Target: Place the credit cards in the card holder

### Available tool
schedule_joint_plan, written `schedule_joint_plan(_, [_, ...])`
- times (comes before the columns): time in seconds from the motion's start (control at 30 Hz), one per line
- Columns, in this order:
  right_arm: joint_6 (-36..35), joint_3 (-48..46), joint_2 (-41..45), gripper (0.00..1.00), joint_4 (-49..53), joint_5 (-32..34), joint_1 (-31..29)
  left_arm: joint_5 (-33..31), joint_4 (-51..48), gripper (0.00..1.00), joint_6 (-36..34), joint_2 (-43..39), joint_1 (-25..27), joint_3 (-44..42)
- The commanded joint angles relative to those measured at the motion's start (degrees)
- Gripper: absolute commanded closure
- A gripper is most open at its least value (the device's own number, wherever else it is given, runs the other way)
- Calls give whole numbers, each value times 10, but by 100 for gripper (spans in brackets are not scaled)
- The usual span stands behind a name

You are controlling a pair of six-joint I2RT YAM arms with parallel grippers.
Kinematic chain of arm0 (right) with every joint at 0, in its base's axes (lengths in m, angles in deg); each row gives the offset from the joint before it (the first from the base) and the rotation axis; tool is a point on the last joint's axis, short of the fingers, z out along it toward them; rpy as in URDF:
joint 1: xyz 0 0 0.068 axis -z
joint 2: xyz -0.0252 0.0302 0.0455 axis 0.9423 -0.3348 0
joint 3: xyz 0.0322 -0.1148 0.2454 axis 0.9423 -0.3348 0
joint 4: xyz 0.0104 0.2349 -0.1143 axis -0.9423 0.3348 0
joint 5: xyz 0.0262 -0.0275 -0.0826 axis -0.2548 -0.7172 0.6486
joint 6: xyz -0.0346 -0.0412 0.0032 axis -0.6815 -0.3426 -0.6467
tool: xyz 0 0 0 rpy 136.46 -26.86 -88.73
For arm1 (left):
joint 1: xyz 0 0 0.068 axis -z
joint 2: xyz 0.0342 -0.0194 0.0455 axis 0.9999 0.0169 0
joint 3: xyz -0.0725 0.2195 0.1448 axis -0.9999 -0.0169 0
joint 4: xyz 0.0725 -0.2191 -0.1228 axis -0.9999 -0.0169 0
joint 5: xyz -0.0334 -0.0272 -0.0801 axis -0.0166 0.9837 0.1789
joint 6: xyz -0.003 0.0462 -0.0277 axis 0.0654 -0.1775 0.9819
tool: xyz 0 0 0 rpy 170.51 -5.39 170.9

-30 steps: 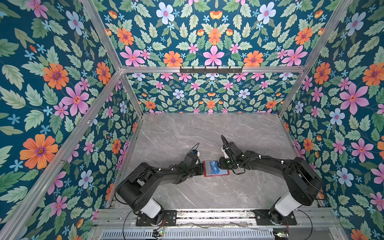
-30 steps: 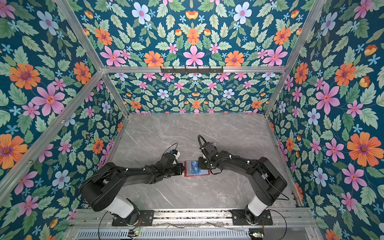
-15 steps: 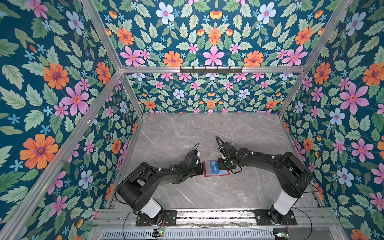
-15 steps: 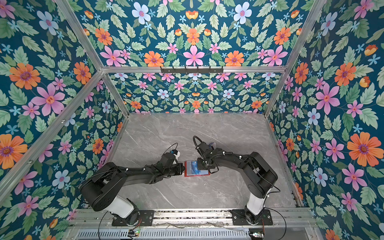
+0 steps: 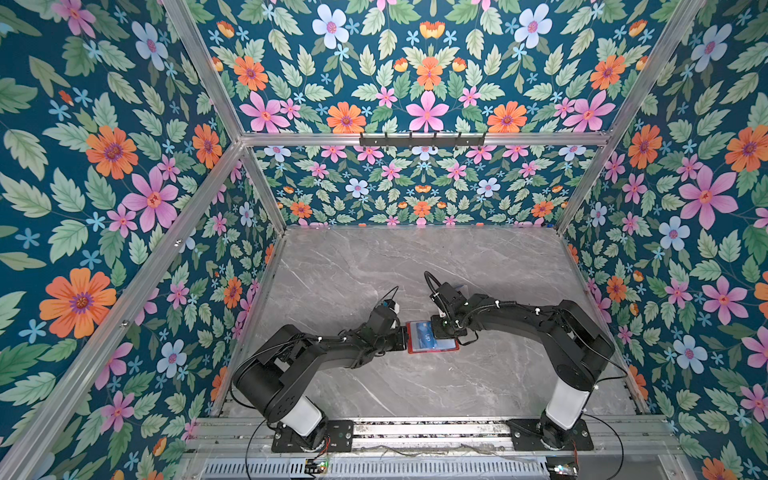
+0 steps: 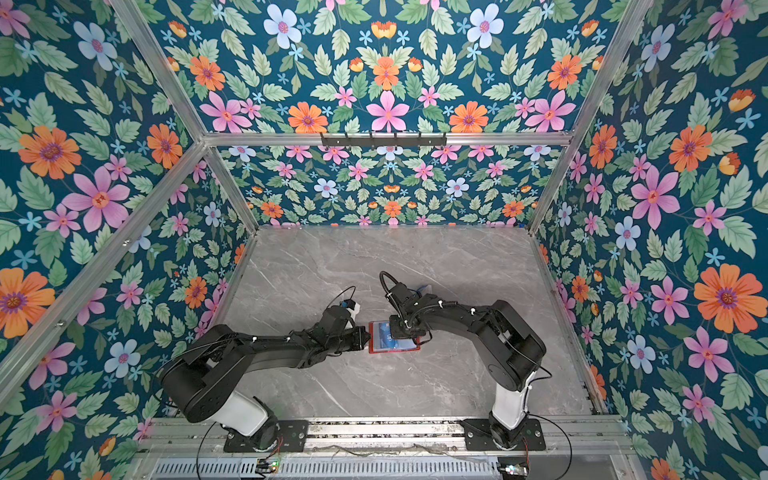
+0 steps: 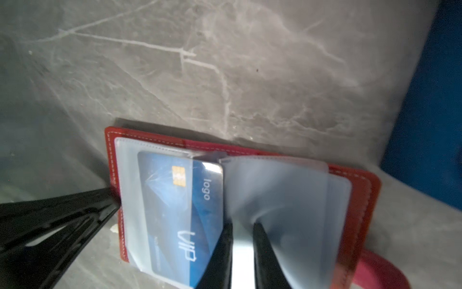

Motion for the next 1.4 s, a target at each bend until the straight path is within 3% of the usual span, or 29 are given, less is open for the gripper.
schedule_joint_plan(0.0, [-2,-2,-13,77,42,13,-2,-6,-57,100,-4,4,0,-5])
schedule_joint_plan(0.47, [-10,8,-19,61,65,30,-15,-6,-57,100,-2,4,1,-4])
schedule_joint_plan(1.17, [12,-28,81,64,49,54,-15,-22,-96,100,-25,-25,0,18])
schedule_joint_plan(1.37, [16,-44,77,72,43,52,-3,-54,-170,67,-61,-51,1,67])
